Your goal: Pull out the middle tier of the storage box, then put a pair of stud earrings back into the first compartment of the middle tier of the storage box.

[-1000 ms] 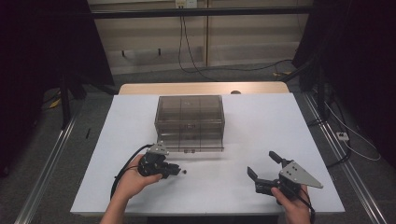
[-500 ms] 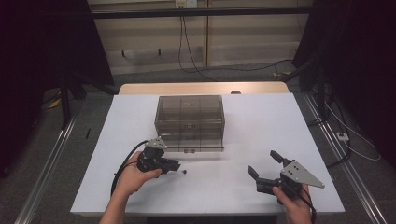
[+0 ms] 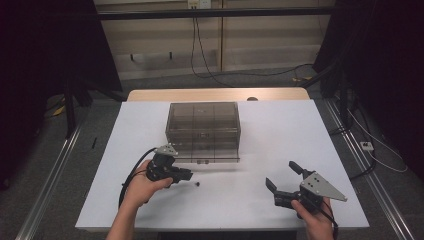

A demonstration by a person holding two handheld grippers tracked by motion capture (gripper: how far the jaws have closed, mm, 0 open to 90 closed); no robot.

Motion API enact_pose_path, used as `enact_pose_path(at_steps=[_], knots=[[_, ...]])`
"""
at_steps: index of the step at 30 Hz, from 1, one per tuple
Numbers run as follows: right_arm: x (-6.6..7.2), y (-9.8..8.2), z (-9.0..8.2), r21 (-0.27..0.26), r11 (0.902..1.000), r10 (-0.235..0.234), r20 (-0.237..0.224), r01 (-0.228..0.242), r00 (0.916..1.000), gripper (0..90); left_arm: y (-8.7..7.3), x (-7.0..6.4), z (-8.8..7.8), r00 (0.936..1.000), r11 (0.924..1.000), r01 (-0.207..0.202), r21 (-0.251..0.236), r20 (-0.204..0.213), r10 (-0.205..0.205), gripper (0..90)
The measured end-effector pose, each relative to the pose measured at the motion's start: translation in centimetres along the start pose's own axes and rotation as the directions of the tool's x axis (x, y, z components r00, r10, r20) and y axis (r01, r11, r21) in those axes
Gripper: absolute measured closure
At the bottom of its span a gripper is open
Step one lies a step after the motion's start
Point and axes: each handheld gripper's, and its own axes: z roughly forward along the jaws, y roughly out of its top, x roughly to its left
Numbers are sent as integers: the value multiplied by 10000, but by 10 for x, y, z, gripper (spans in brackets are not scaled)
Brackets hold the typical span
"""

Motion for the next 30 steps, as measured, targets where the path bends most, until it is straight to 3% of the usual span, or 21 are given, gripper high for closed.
enact_pose_path(at_steps=[6,24,30], knots=[[-2,1,-2,-31,10000,27,35,-27,10000,45,9,0,-5,9997,9997,237,-65,-37,-237,810],[-2,-1,0,39,10000,62,35,-62,10000,45,22,-3,-13,9993,9993,309,-194,221,-304,810],[-2,-1,0,23,10000,70,18,-70,10000,45,26,0,-15,9995,9995,300,22,55,-300,810]])
